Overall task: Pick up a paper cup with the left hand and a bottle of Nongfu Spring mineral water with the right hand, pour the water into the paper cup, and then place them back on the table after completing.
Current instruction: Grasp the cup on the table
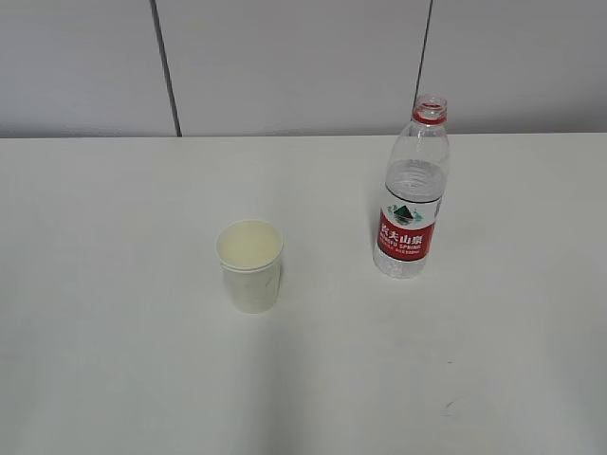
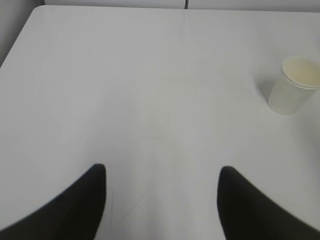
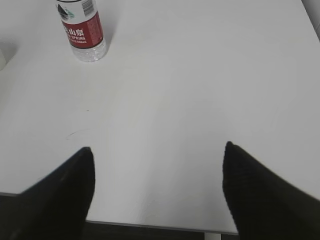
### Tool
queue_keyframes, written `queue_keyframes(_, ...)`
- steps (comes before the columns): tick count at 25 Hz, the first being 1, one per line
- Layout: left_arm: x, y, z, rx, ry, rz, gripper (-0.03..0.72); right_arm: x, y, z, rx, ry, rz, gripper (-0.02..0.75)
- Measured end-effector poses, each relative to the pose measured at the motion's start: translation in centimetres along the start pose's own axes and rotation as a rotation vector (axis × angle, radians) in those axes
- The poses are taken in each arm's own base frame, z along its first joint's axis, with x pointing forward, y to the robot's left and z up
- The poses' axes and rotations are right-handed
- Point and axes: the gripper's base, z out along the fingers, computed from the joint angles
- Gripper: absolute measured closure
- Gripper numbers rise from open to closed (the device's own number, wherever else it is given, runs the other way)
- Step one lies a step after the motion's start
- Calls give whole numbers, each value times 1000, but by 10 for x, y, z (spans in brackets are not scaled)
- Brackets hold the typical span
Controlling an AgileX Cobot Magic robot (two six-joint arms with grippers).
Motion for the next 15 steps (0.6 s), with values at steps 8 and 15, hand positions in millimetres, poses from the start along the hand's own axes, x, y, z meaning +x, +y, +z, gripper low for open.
queue_keyframes(8,0,0,0,0,0,0,251,0,0,0,0,0,0,150)
queue_keyframes(15,0,0,0,0,0,0,251,0,0,0,0,0,0,150)
